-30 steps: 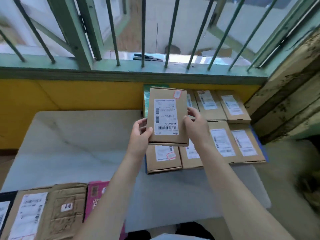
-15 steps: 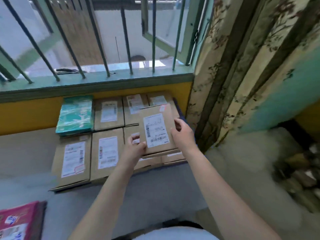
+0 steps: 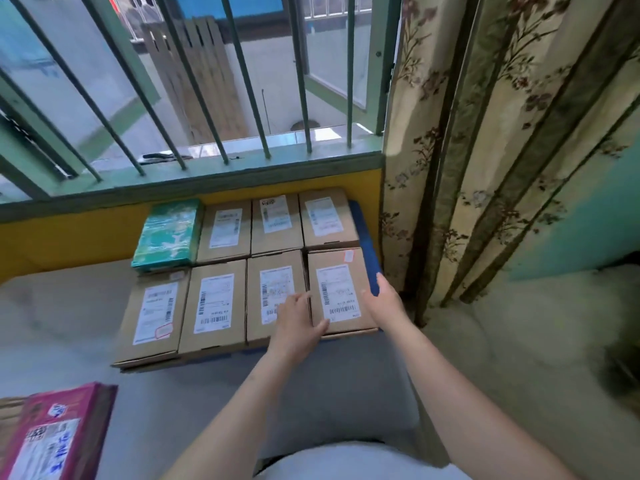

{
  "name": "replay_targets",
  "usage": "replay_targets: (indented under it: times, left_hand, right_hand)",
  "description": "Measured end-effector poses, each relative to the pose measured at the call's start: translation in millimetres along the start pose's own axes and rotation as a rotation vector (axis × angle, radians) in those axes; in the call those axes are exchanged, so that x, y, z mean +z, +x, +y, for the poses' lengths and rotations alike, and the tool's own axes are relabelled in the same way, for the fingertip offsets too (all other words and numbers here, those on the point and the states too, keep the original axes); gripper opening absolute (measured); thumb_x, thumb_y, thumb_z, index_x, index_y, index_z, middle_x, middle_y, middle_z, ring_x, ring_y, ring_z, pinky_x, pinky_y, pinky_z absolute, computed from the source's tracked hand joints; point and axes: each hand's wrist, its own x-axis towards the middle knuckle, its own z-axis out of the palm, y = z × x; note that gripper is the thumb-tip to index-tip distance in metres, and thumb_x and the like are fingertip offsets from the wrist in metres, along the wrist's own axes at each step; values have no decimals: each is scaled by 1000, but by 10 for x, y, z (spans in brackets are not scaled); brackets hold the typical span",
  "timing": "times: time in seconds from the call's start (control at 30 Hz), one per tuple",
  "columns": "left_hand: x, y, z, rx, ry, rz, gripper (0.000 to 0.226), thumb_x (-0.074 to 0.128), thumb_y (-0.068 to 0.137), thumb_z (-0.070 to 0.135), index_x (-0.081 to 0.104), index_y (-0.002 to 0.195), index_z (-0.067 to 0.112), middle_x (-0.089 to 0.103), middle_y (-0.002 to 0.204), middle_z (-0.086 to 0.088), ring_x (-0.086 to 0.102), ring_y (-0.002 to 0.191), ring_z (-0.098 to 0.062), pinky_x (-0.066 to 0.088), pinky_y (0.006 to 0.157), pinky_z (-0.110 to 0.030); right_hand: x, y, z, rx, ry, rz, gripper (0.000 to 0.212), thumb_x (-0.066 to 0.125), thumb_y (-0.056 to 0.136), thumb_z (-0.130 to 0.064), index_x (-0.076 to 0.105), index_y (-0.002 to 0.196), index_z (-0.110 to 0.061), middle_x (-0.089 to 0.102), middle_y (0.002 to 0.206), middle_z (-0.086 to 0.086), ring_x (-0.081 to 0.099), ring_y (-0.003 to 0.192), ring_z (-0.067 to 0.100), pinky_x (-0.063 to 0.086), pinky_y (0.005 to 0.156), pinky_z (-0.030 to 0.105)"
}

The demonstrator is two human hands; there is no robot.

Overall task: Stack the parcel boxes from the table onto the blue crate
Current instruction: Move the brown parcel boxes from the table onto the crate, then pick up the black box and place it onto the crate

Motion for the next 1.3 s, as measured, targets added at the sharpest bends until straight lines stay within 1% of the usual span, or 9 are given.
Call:
replay_targets:
  times: [0.1,0.2,0.33,0.5,0.6,0.7,0.9,1.1,1.3]
  left_hand:
    - [159,-52,-109,80,279,-104,85,65,79,55,28,150,25,23,156,-5,17,144,-27,19,117,-38]
    - [242,-59,-173,103,478,-124,96,66,76,55,16,154,26,10,159,-5,8,147,-30,16,119,-43]
    - [189,-10,-143,141,558,-33,77,63,81,38,26,148,25,26,151,-2,26,137,-27,31,107,-40]
    - [153,119,-140,168,589,-30,73,64,81,40,30,144,26,34,142,-3,34,128,-28,37,96,-41]
    - [104,67,-215,144,403,2,79,64,84,48,27,150,26,33,147,-2,33,134,-24,33,107,-38]
    - [-68,-142,-359,50,77,200,71,61,88,45,34,150,22,39,146,2,37,135,-15,30,110,-28]
    - [-661,-798,-1014,-257,-229,476,59,63,91,34,43,144,17,42,144,1,38,136,-14,26,107,-18]
    - [-1266,-1500,-2076,-495,-377,634,51,60,90,35,47,139,24,47,136,3,48,127,-15,40,108,-38]
    - [-1731,-2013,-3268,-606,-458,700,45,62,92,23,51,135,20,51,133,-3,52,122,-19,44,104,-39]
  right_hand:
    - [7,-32,90,51,-36,-46,66,46,98,-28,20,157,-13,30,160,8,32,144,26,30,111,32]
    - [34,-16,113,26,-69,-69,53,46,98,-21,35,148,-9,46,148,12,44,133,29,36,99,31]
    - [57,21,55,31,-16,-99,65,46,99,-19,18,157,-13,40,154,8,41,137,26,34,97,27]
    - [46,1,-19,10,3,-105,68,45,100,-21,10,159,-16,32,158,8,36,141,28,32,108,31]
    - [129,-7,-106,-99,-72,-13,68,44,93,-29,22,155,-13,39,153,11,38,139,34,33,110,40]
    - [334,-118,-298,-208,-64,26,66,43,91,-34,25,154,-24,43,149,7,44,130,31,40,106,47]
    - [1073,-528,-952,-405,-33,-31,63,43,100,-31,20,156,-14,26,161,5,23,148,24,21,119,42]
    - [2171,-1113,-1396,-588,-58,-251,61,44,102,-32,22,156,-16,26,161,2,23,148,19,21,121,37]
    - [3410,-1667,-1590,-596,-117,-381,59,45,102,-32,26,155,-17,30,159,4,29,146,20,25,116,34]
